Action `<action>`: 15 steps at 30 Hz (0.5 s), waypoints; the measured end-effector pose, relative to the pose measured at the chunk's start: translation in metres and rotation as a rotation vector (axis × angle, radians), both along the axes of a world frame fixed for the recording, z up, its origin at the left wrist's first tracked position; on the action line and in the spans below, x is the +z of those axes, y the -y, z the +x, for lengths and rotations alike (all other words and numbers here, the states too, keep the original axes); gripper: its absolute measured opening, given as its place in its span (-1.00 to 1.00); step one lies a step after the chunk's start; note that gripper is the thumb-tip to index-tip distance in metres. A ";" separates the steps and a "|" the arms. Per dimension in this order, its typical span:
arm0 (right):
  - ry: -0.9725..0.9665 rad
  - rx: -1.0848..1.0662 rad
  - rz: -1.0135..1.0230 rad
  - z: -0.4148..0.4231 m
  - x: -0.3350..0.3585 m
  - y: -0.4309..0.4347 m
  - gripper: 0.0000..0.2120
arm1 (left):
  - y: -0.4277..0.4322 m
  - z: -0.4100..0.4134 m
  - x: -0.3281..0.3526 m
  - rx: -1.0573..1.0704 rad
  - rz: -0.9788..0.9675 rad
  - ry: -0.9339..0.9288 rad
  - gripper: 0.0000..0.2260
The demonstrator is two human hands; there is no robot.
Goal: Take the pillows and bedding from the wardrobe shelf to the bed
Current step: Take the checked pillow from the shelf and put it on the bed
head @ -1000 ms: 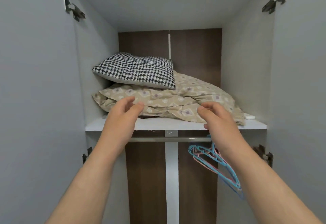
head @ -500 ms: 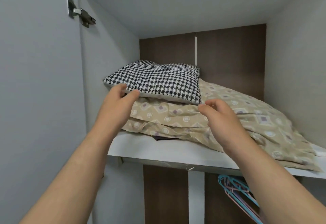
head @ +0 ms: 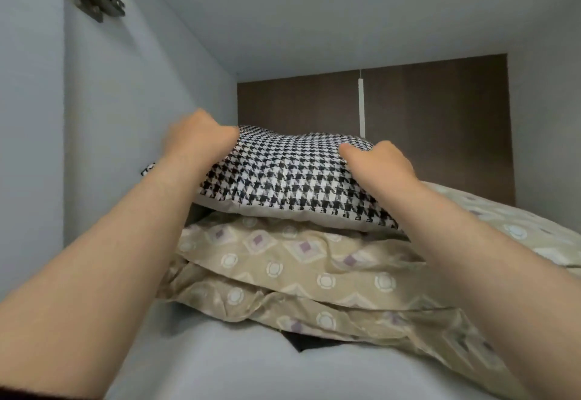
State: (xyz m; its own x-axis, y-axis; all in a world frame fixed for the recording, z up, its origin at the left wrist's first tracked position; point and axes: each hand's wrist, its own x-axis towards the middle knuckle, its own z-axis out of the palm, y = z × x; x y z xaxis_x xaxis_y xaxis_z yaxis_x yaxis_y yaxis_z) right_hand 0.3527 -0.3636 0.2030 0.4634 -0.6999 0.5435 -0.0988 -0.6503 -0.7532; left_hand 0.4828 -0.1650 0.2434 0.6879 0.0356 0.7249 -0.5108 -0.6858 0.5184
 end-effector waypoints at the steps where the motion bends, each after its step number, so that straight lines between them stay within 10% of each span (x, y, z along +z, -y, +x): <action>1: -0.031 -0.031 0.015 0.013 0.006 0.003 -0.25 | 0.001 0.014 0.003 0.053 0.063 -0.012 -0.58; 9: -0.200 -0.116 0.065 0.069 0.000 0.032 -0.07 | 0.029 0.071 -0.008 0.070 0.310 -0.263 -0.13; 15: -0.167 -0.135 0.011 0.074 -0.022 0.037 -0.41 | 0.040 0.092 -0.064 -0.024 0.047 -0.316 -0.10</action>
